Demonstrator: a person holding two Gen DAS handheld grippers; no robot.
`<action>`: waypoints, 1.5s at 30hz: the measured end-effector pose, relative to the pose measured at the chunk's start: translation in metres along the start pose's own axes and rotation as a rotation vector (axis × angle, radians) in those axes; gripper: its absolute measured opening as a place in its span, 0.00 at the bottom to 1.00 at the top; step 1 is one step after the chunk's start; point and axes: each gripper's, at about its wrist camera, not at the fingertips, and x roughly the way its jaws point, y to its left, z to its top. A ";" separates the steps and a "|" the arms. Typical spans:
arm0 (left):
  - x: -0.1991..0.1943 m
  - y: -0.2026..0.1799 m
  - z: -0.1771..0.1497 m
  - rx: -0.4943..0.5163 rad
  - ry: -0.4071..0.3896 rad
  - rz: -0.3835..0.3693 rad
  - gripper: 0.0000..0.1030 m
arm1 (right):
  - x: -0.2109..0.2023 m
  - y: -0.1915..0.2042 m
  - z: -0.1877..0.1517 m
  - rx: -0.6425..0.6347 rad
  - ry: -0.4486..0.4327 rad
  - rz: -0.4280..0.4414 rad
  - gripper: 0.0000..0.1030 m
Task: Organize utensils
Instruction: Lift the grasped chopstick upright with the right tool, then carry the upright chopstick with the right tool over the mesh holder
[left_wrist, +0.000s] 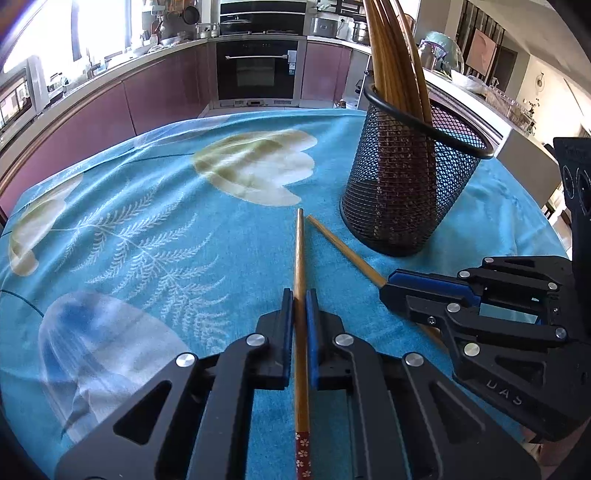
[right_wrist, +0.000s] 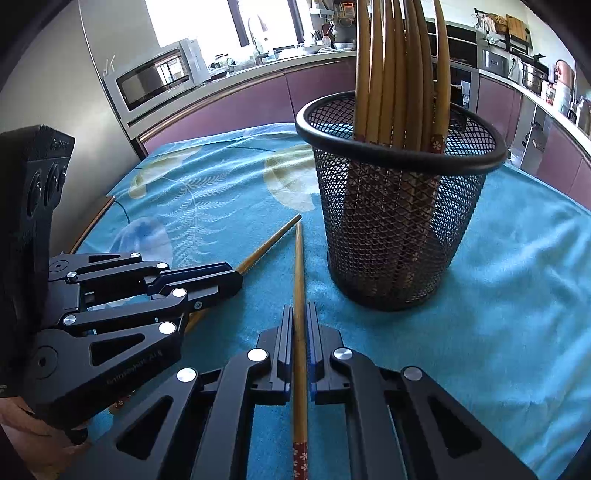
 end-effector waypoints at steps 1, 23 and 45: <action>-0.002 0.000 -0.001 -0.001 -0.001 -0.003 0.07 | -0.001 -0.001 0.000 0.006 -0.002 0.007 0.05; -0.049 0.009 -0.008 -0.032 -0.081 -0.044 0.07 | -0.046 -0.003 -0.006 0.034 -0.102 0.134 0.05; -0.080 0.012 -0.010 -0.052 -0.145 -0.072 0.07 | -0.067 -0.007 -0.011 0.049 -0.159 0.171 0.05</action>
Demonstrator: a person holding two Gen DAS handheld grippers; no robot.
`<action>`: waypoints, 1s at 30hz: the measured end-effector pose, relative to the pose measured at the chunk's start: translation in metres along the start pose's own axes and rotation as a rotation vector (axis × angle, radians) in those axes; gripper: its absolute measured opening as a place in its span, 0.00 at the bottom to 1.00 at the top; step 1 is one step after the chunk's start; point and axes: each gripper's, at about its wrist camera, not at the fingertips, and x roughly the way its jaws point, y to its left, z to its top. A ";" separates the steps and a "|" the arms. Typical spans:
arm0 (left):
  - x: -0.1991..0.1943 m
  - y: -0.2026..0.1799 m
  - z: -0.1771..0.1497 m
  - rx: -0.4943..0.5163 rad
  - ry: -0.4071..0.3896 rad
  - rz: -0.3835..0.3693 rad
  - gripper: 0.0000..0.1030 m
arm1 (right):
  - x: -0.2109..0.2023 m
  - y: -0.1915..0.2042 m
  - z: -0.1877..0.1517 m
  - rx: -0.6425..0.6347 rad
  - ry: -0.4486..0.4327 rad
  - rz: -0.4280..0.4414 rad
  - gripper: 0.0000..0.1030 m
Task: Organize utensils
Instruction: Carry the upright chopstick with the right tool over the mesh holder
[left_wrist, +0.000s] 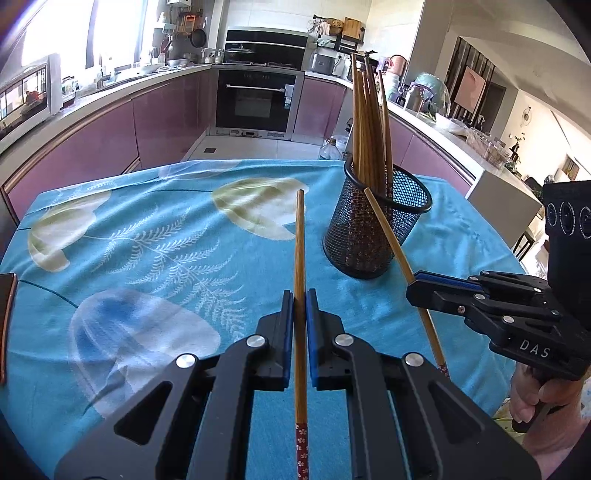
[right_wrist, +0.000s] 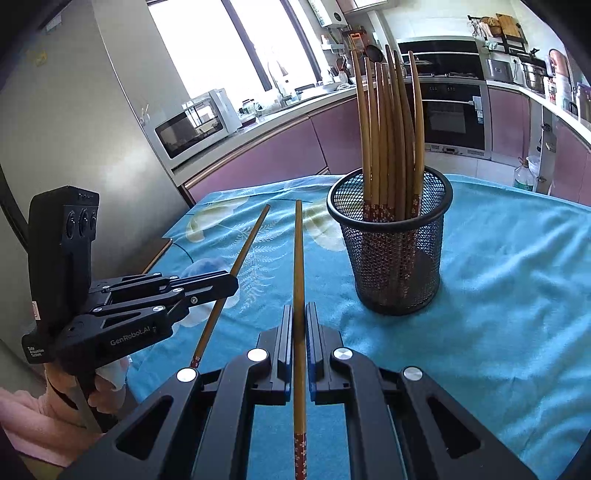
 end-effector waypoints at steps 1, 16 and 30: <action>-0.002 0.000 0.000 0.000 -0.004 -0.001 0.07 | -0.001 0.000 0.001 0.001 -0.001 0.001 0.05; -0.015 -0.005 0.002 0.001 -0.031 -0.025 0.07 | -0.009 -0.002 0.003 0.009 -0.027 0.014 0.05; -0.022 -0.006 0.005 -0.002 -0.048 -0.051 0.07 | -0.013 -0.001 0.006 0.015 -0.055 0.014 0.05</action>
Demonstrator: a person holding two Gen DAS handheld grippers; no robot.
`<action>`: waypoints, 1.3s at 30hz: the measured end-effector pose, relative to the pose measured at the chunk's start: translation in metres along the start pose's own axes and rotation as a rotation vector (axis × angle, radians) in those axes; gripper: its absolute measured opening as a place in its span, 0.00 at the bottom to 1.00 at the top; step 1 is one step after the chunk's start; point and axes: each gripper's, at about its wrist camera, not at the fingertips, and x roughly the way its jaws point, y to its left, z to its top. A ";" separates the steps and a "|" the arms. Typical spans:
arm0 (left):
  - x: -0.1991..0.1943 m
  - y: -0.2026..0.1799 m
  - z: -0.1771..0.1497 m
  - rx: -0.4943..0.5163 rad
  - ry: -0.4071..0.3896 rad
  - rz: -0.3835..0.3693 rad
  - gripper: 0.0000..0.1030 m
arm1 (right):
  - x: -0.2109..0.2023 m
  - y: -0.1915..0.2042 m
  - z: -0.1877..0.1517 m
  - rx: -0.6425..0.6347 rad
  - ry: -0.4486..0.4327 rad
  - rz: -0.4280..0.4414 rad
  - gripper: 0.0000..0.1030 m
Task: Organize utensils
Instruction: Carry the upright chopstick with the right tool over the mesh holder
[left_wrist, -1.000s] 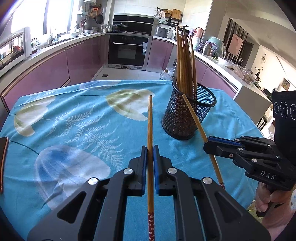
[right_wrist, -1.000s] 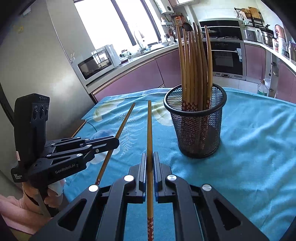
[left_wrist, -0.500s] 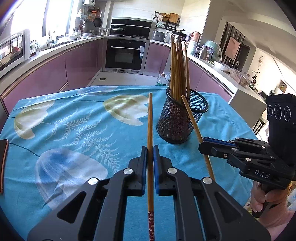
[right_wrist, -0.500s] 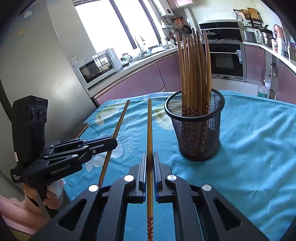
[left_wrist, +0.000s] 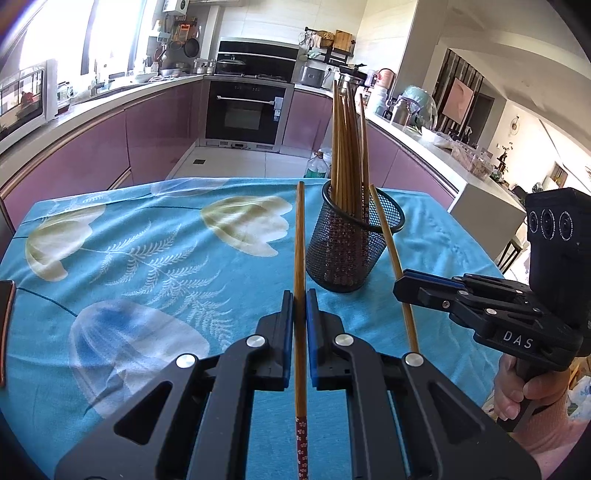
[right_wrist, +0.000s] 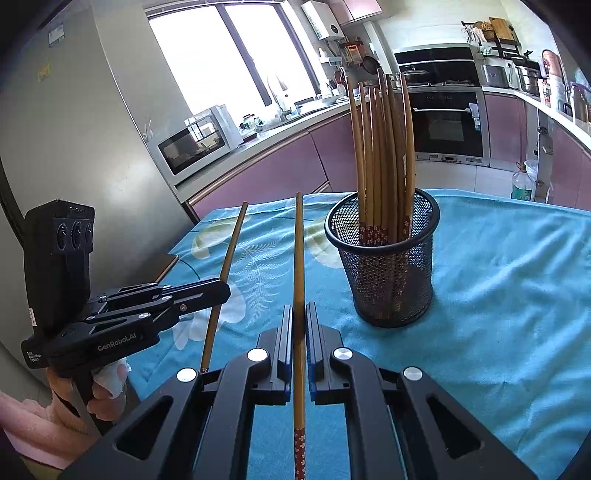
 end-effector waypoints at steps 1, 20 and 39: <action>0.000 0.000 0.000 -0.001 -0.001 -0.001 0.07 | 0.000 0.000 0.000 0.000 -0.002 0.000 0.05; -0.005 -0.002 0.005 -0.008 -0.009 -0.043 0.07 | -0.007 0.001 0.003 0.018 -0.036 0.006 0.05; -0.013 -0.012 0.014 0.004 -0.037 -0.052 0.07 | -0.026 -0.001 0.009 0.013 -0.087 -0.002 0.05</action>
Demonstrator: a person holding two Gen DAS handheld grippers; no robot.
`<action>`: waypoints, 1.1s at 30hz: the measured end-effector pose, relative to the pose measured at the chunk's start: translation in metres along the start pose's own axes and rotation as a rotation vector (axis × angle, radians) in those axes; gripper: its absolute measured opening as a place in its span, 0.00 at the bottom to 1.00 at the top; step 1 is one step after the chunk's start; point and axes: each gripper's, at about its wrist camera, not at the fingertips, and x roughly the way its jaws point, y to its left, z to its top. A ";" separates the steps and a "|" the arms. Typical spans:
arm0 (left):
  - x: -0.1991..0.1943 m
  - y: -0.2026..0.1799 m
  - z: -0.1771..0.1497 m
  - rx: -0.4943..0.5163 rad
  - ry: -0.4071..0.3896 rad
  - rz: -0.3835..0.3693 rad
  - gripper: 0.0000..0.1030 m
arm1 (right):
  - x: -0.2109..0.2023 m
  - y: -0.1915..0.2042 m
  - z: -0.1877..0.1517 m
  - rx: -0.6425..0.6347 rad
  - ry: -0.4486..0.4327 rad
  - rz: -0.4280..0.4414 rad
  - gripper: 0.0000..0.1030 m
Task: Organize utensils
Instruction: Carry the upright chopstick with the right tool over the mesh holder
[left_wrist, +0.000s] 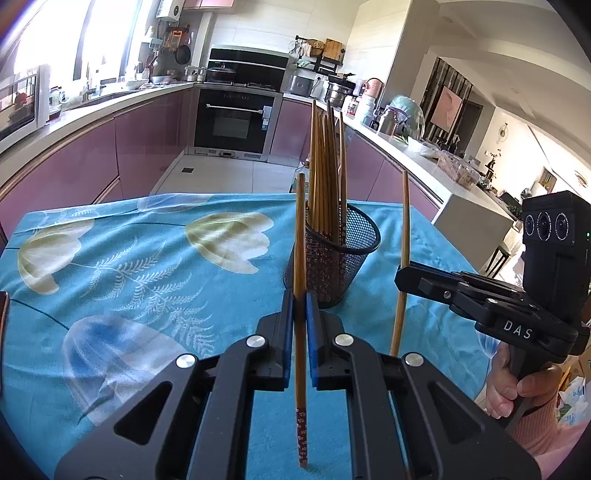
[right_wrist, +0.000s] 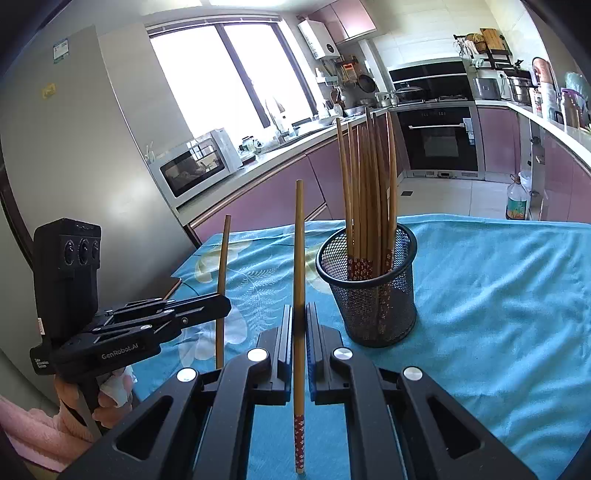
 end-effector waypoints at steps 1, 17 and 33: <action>0.000 0.000 0.001 0.001 -0.002 0.000 0.07 | -0.001 0.000 0.001 -0.001 -0.004 0.000 0.05; -0.004 -0.003 0.018 0.008 -0.044 -0.020 0.07 | -0.014 -0.001 0.019 -0.022 -0.056 -0.015 0.05; -0.005 -0.011 0.033 0.030 -0.074 -0.023 0.07 | -0.023 -0.006 0.030 -0.033 -0.089 -0.026 0.06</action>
